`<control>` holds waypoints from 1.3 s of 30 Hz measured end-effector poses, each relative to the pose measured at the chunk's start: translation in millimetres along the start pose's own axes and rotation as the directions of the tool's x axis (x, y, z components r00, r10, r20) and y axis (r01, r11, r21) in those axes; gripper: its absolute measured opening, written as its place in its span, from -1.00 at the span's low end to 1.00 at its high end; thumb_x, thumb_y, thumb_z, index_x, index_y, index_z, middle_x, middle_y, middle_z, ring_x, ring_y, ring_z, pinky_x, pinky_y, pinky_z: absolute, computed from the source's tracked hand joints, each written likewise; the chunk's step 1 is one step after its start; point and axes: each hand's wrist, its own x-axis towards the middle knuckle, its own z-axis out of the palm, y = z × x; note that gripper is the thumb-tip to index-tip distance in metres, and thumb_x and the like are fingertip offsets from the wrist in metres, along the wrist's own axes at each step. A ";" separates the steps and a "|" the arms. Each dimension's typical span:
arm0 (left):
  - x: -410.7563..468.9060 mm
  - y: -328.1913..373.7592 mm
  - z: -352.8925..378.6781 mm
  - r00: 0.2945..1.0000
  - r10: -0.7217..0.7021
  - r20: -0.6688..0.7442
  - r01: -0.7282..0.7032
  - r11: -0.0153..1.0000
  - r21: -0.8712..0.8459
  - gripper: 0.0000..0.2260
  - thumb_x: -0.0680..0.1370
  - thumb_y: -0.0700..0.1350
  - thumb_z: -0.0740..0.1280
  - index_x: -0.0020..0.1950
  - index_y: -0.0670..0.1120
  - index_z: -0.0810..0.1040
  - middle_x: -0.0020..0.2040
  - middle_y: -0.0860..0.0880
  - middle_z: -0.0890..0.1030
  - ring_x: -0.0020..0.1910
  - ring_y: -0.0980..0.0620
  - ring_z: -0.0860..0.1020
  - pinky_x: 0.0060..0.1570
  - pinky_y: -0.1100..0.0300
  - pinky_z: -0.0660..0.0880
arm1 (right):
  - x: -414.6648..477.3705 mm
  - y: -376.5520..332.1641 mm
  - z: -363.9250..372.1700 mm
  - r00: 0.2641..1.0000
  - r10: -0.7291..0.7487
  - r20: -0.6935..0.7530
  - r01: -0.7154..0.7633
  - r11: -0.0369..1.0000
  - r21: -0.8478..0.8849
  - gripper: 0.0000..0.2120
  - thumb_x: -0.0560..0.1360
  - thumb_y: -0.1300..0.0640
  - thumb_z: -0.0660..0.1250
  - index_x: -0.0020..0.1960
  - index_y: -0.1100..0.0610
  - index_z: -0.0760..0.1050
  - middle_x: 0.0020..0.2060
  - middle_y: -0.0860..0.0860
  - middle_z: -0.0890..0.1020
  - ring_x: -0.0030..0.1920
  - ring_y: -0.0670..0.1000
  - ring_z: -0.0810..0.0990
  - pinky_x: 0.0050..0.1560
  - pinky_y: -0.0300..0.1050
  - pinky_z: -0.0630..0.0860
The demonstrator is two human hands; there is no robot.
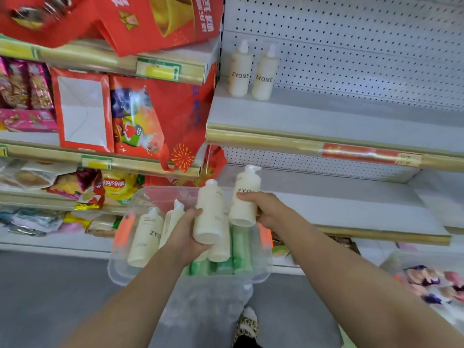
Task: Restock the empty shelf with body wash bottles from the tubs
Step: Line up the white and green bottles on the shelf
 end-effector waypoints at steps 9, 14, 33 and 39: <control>-5.6 20.0 65.8 0.954 0.106 0.282 -0.110 0.994 0.000 -0.30 0.27 0.11 0.58 0.33 -0.09 0.50 -0.01 -0.10 0.65 -0.04 -0.04 0.60 0.08 0.00 0.51 | -44.8 -102.3 -21.0 0.949 -0.313 0.027 0.312 0.950 0.024 -0.63 0.38 0.27 0.53 0.17 0.23 0.57 0.01 0.11 0.71 0.00 0.11 0.70 -0.14 -0.01 0.63; 1.6 37.4 104.4 0.926 0.182 0.332 -0.219 0.973 0.079 -0.48 0.39 0.06 0.46 0.30 -0.08 0.52 0.12 -0.10 0.67 0.07 -0.02 0.63 0.04 0.00 0.57 | -39.5 -146.6 -27.8 0.912 -0.409 0.000 0.409 0.912 0.020 -0.65 0.37 0.25 0.53 0.13 0.21 0.58 0.02 0.11 0.72 0.02 0.13 0.69 0.03 0.08 0.63; 81.8 125.4 183.2 0.887 0.345 0.307 -0.417 0.884 0.210 -0.45 0.45 0.07 0.44 0.39 -0.06 0.46 -0.01 -0.09 0.65 -0.13 -0.03 0.60 -0.18 0.07 0.50 | 93.5 -255.7 -36.1 0.854 -0.521 0.010 0.520 0.852 -0.058 -0.18 0.08 0.19 0.65 0.30 0.13 0.45 0.16 0.05 0.64 0.13 0.10 0.64 0.15 0.17 0.59; 91.1 133.3 185.9 0.888 0.340 0.309 -0.416 0.880 0.229 -0.49 0.48 0.06 0.37 0.40 -0.07 0.46 0.14 -0.15 0.62 0.05 -0.11 0.57 0.01 -0.04 0.53 | 124.7 -265.6 -25.7 0.847 -0.530 0.042 0.532 0.844 -0.072 -0.05 -0.02 0.13 0.68 0.34 0.10 0.42 0.16 0.03 0.64 0.14 0.07 0.64 0.19 0.15 0.58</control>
